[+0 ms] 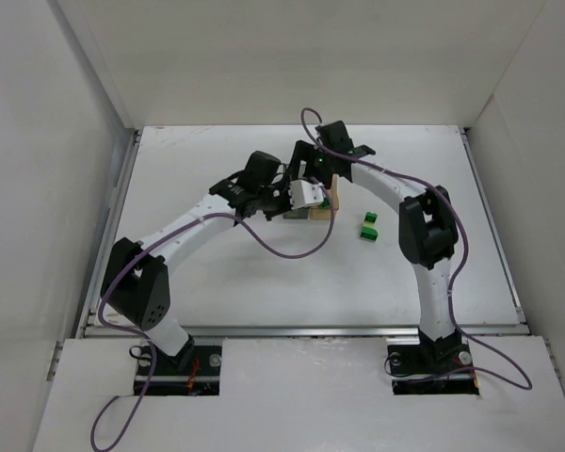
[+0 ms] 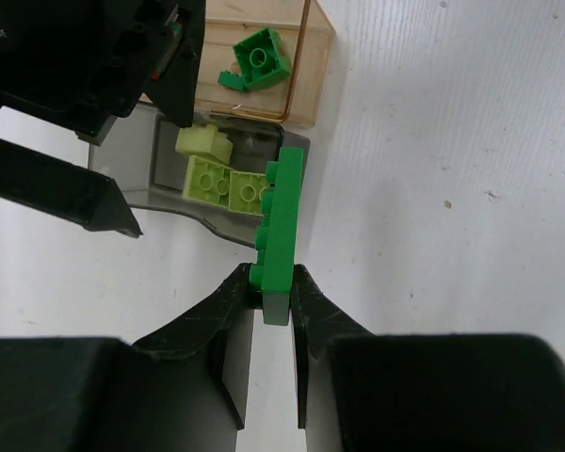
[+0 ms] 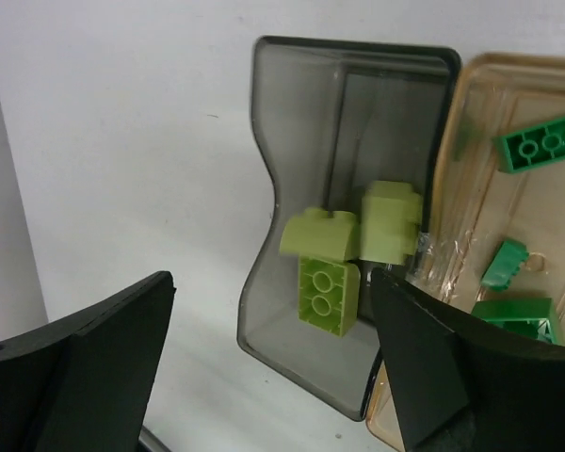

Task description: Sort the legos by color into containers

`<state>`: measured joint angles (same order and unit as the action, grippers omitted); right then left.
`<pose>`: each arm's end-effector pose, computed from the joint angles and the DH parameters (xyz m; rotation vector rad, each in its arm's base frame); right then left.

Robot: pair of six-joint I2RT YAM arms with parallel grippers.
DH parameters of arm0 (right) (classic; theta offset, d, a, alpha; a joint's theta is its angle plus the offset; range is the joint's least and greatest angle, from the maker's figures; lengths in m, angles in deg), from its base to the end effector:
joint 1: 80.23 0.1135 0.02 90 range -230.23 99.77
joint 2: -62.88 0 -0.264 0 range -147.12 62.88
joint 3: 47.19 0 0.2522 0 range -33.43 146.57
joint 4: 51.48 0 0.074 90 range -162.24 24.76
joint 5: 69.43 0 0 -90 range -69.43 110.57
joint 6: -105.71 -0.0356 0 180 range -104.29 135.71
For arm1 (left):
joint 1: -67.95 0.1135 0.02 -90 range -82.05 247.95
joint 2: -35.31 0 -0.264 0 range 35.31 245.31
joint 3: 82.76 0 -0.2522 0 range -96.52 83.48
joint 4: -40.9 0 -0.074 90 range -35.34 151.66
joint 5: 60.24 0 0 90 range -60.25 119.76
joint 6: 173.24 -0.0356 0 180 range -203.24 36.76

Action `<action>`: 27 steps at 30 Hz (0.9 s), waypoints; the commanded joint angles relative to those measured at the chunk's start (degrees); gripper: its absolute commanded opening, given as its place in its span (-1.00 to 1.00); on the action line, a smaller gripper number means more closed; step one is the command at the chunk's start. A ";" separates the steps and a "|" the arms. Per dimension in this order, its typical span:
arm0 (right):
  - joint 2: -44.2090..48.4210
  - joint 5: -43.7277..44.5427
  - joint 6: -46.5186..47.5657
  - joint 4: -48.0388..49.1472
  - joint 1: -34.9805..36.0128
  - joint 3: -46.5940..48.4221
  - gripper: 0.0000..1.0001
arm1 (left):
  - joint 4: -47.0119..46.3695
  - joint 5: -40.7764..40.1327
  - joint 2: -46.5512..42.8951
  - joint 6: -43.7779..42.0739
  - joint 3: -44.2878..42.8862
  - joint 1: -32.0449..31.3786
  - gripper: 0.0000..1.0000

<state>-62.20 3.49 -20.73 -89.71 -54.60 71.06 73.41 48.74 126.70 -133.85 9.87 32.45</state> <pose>0.4449 0.2250 0.2231 0.0804 2.4876 0.8493 0.2900 -0.2211 0.2957 1.6142 1.4602 -0.2158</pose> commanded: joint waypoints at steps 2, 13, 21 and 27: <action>4.13 1.35 2.78 -0.67 0.56 4.50 0.83 | -3.87 0.09 -2.36 2.27 0.39 0.35 -1.00; 22.75 9.08 6.29 -2.60 -10.57 -8.13 0.94 | -11.79 -1.30 9.92 14.12 -7.50 -0.17 -1.00; 28.75 14.44 10.61 -6.81 -14.20 -21.07 1.00 | -21.55 -11.59 21.87 18.44 -15.58 -3.34 -1.00; 30.15 15.76 11.75 -7.87 -14.73 -28.27 1.00 | -14.62 -13.97 31.55 23.27 -29.30 -3.87 -1.00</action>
<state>-33.56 17.44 -10.66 -96.99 -69.59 44.32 57.60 37.28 158.09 -114.60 -13.60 28.51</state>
